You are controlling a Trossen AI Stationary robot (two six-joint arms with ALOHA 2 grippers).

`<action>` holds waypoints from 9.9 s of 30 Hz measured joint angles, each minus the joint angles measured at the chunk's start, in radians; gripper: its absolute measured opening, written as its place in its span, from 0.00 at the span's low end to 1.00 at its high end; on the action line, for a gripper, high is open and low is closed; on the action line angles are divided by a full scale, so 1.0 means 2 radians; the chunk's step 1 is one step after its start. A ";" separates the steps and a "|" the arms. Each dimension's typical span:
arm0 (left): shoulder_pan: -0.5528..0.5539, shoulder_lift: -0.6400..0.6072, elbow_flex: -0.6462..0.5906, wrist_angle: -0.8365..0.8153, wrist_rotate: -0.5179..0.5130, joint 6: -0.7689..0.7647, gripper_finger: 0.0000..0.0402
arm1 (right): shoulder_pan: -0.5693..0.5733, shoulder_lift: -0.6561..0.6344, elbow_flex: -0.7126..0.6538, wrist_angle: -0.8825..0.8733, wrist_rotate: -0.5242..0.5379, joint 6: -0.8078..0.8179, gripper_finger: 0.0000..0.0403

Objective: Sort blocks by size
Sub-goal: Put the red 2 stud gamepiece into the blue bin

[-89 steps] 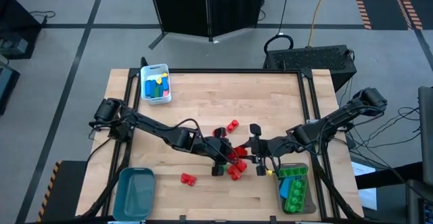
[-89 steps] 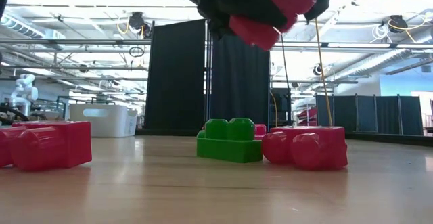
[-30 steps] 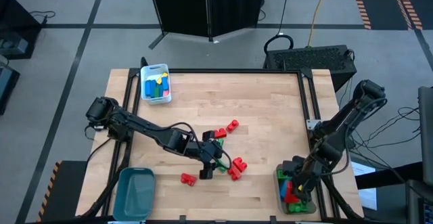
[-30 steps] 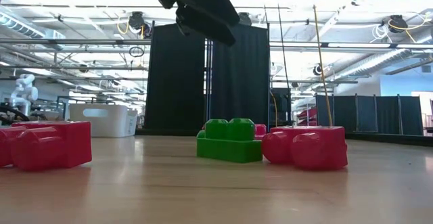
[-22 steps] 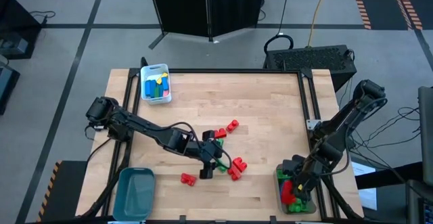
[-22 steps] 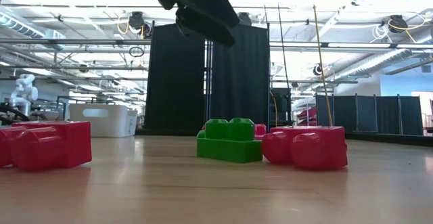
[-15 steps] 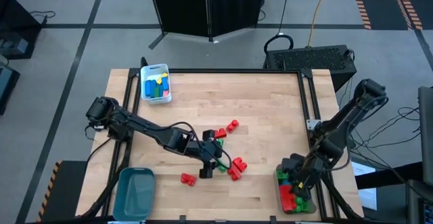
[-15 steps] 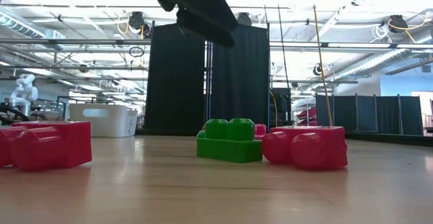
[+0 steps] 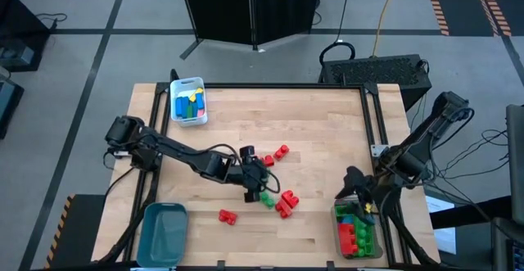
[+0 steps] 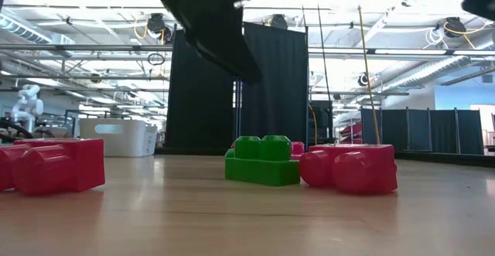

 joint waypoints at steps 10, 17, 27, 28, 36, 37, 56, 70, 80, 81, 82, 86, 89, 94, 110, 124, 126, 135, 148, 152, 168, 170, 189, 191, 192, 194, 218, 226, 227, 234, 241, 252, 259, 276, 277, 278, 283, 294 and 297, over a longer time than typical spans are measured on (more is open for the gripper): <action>0.064 0.000 -0.053 0.084 0.025 0.008 0.58 | -0.023 0.015 0.000 0.000 0.192 -0.038 0.57; 0.091 0.000 -0.069 0.098 0.055 0.013 0.58 | -0.039 0.031 0.000 0.003 0.221 -0.070 0.57; 0.107 0.006 -0.123 0.184 0.064 0.023 0.58 | -0.056 0.083 0.000 0.032 0.303 -0.101 0.57; 0.109 0.006 -0.128 0.194 0.066 0.022 0.58 | -0.060 0.090 0.000 0.040 0.307 -0.109 0.57; 0.111 0.009 -0.153 0.219 0.067 0.019 0.58 | -0.086 0.134 0.000 0.092 0.305 -0.146 0.57; 0.112 0.009 -0.156 0.218 0.067 0.017 0.58 | -0.089 0.137 0.000 0.098 0.305 -0.149 0.57; 0.111 0.042 -0.176 0.274 0.096 0.000 0.58 | -0.104 0.156 0.001 0.164 0.305 -0.191 0.57; 0.112 0.068 -0.176 0.297 0.090 -0.002 0.40 | -0.104 0.156 0.001 0.168 0.307 -0.191 0.57; 0.110 0.031 -0.176 0.254 0.117 -0.017 0.34 | -0.104 0.173 0.001 0.166 0.307 -0.189 0.57; 0.110 0.020 -0.176 0.243 0.117 -0.018 0.34 | -0.104 0.180 0.000 0.165 0.307 -0.189 0.57; 0.110 0.011 -0.176 0.234 0.117 -0.022 0.34 | -0.106 0.188 0.000 0.167 0.306 -0.187 0.57; 0.109 -0.039 -0.176 0.190 0.117 -0.039 0.35 | -0.114 0.222 0.000 0.175 0.300 -0.185 0.57; 0.106 -0.076 -0.176 0.148 0.117 -0.053 0.35 | -0.124 0.245 0.000 0.200 0.277 -0.192 0.57; 0.086 -0.131 -0.176 0.071 0.116 -0.079 0.35 | -0.139 0.270 0.000 0.244 0.240 -0.224 0.57; -0.011 -0.213 -0.176 -0.115 0.126 -0.219 0.35 | -0.168 0.277 0.000 0.274 0.170 -0.244 0.57; -0.058 -0.220 -0.106 -0.227 0.185 -0.295 0.35 | -0.238 0.277 0.000 0.346 0.111 -0.321 0.57; -0.068 -0.220 -0.100 -0.235 0.185 -0.308 0.35 | -0.246 0.277 0.000 0.345 0.110 -0.322 0.57; -0.138 -0.220 -0.095 -0.303 0.192 -0.425 0.35 | -0.262 0.277 0.000 0.324 0.092 -0.300 0.57; -0.249 -0.219 -0.095 -0.294 0.271 -0.587 0.35 | -0.269 0.277 0.000 0.324 0.083 -0.322 0.57; -0.282 -0.219 -0.095 -0.272 0.313 -0.636 0.35 | -0.280 0.277 0.000 0.322 0.082 -0.338 0.57; -0.363 -0.200 -0.096 -0.306 0.242 -0.737 0.55 | -0.294 0.295 0.000 0.357 0.041 -0.393 0.57; -0.369 -0.194 -0.096 -0.315 0.262 -0.737 0.59 | -0.294 0.295 0.000 0.358 0.041 -0.393 0.57; -0.364 -0.187 -0.096 -0.342 0.296 -0.733 0.62 | -0.292 0.295 0.000 0.367 0.041 -0.408 0.57; -0.352 -0.187 -0.096 -0.342 0.289 -0.725 0.62 | -0.292 0.295 0.000 0.367 0.034 -0.408 0.57; -0.344 -0.187 -0.096 -0.342 0.279 -0.719 0.62 | -0.292 0.295 0.000 0.367 0.029 -0.408 0.57; -0.326 -0.187 -0.096 -0.341 0.260 -0.697 0.62 | -0.292 0.295 0.000 0.367 0.028 -0.408 0.57; -0.200 -0.168 -0.095 -0.153 0.038 -0.238 0.62 | -0.292 0.294 0.000 0.359 0.015 -0.422 0.57; -0.198 -0.094 -0.095 -0.111 0.009 -0.096 0.62 | -0.292 0.294 0.000 0.352 0.015 -0.421 0.57; -0.198 -0.084 -0.095 -0.112 0.010 -0.093 0.62 | -0.292 0.294 0.000 0.352 0.015 -0.421 0.57; -0.198 -0.024 -0.095 -0.080 0.012 -0.090 0.62 | -0.292 0.294 0.000 0.351 0.015 -0.421 0.57; -0.198 0.007 -0.095 -0.056 0.048 -0.090 0.62 | -0.292 0.294 0.000 0.351 0.015 -0.421 0.57; -0.198 0.026 -0.096 -0.052 0.055 -0.091 0.53 | -0.292 0.294 0.000 0.351 0.015 -0.421 0.57; -0.197 0.026 -0.096 -0.053 0.071 -0.095 0.30 | -0.292 0.294 0.000 0.351 0.015 -0.421 0.57; -0.198 -0.045 -0.075 -0.160 0.093 -0.201 0.28 | -0.292 0.294 0.000 0.356 -0.003 -0.419 0.57; -0.198 -0.053 -0.069 -0.172 0.091 -0.214 0.28 | -0.292 0.297 0.000 0.364 -0.010 -0.417 0.57; -0.198 -0.060 -0.064 -0.187 0.090 -0.228 0.28 | -0.291 0.301 0.000 0.376 -0.011 -0.415 0.57; -0.209 -0.093 -0.033 -0.266 0.094 -0.297 0.28 | -0.291 0.344 0.000 0.415 -0.009 -0.406 0.62; -0.292 -0.143 -0.007 -0.355 0.193 -0.425 0.29 | -0.311 0.407 0.000 0.459 -0.010 -0.346 0.69; -0.318 -0.143 -0.007 -0.353 0.203 -0.468 0.29 | -0.311 0.407 0.000 0.460 -0.011 -0.347 0.69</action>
